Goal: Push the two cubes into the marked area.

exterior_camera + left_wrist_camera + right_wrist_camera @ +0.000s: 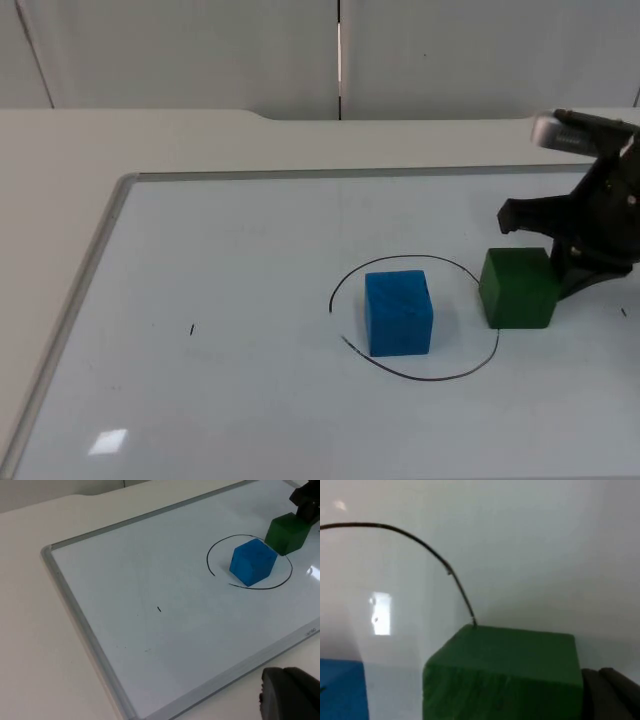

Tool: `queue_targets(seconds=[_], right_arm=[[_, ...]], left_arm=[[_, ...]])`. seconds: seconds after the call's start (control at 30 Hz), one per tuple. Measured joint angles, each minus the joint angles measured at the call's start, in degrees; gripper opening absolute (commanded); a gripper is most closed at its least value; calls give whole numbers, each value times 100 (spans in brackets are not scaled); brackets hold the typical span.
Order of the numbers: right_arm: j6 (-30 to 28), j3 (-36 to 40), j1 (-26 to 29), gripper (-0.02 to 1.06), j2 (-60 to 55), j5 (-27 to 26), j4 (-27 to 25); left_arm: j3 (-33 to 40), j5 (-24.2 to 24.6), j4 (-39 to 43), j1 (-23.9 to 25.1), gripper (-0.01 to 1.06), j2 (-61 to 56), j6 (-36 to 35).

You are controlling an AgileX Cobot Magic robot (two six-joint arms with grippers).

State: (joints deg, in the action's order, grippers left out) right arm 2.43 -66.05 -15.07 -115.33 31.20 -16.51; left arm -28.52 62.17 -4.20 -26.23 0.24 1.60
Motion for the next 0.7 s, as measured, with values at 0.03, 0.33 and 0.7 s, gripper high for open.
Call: queue_targets(seconds=[0.03,0.33,0.7], right_arm=[[0,0,-25,0,0,-10,0],[0,0,-191,0,0,-58,-36],[0,0,-256,0,0,-111,-36]], left_arm=[[0,0,0,0,0,0,0],[0,0,0,0,0,0,0],[0,0,0,0,0,0,0]])
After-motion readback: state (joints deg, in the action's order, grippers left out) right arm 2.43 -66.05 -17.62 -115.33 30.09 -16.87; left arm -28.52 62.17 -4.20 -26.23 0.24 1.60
